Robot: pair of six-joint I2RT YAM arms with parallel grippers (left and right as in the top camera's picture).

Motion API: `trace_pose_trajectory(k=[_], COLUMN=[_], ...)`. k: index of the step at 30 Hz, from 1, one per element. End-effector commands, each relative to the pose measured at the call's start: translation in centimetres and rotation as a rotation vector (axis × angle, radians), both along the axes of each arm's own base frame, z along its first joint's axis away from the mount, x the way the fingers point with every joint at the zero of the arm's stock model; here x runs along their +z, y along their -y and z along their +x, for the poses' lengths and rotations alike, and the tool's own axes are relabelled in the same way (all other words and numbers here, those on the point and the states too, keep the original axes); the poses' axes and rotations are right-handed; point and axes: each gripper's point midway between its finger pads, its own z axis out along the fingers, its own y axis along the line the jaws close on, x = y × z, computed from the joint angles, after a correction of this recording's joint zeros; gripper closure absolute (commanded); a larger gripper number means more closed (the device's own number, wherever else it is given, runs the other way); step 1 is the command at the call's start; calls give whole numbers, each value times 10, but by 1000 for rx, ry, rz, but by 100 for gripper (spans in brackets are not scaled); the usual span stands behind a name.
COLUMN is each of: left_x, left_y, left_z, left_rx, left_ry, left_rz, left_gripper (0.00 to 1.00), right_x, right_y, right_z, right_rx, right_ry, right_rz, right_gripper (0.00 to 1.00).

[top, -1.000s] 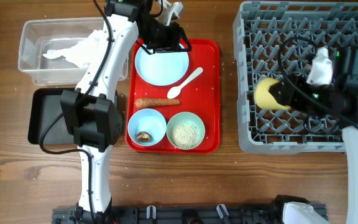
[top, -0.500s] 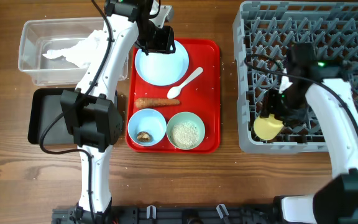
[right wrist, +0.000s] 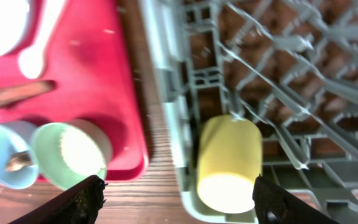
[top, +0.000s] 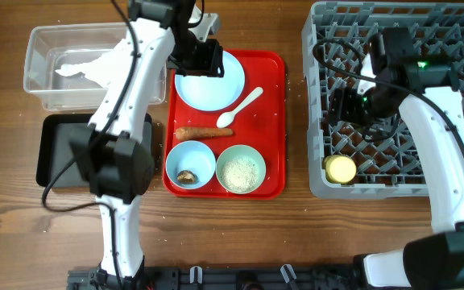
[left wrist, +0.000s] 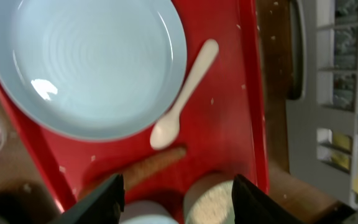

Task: Sort waste into correct bins and load items into the dishwasher rack
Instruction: 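Grasp the carrot on the red tray with the left gripper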

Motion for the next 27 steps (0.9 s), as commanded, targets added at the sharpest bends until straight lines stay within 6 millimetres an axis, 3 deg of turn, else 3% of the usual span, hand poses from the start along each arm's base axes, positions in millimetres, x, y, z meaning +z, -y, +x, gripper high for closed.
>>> trace_pose_trajectory(k=[1, 5, 10, 13, 14, 19, 22, 27], left_x=[58, 59, 45, 3, -23, -88, -113, -140], left_y=[-12, -41, -41, -38, -34, -38, -42, -38], left_z=[-26, -37, -21, -28, -35, -54, -67, -60], left_rx=[11, 137, 156, 82, -26, -224, -333, -346], left_ry=[68, 13, 34, -34, -53, -91, -103, -43], left_rz=[-17, 70, 70, 123, 146, 176, 186, 198], left_gripper=[45, 45, 38, 37, 37, 38, 39, 45], right_x=[28, 32, 26, 17, 17, 17, 18, 18], right_y=[-40, -84, -112, -112, -111, -111, -111, -111], right_z=[6, 15, 23, 25, 27, 29, 30, 30], right_rx=[124, 190, 236, 238, 235, 243, 252, 258], right_ry=[113, 183, 209, 187, 192, 202, 210, 212], right_rz=[51, 86, 105, 97, 87, 84, 79, 77], right_gripper=[20, 19, 18, 18, 18, 16, 15, 14])
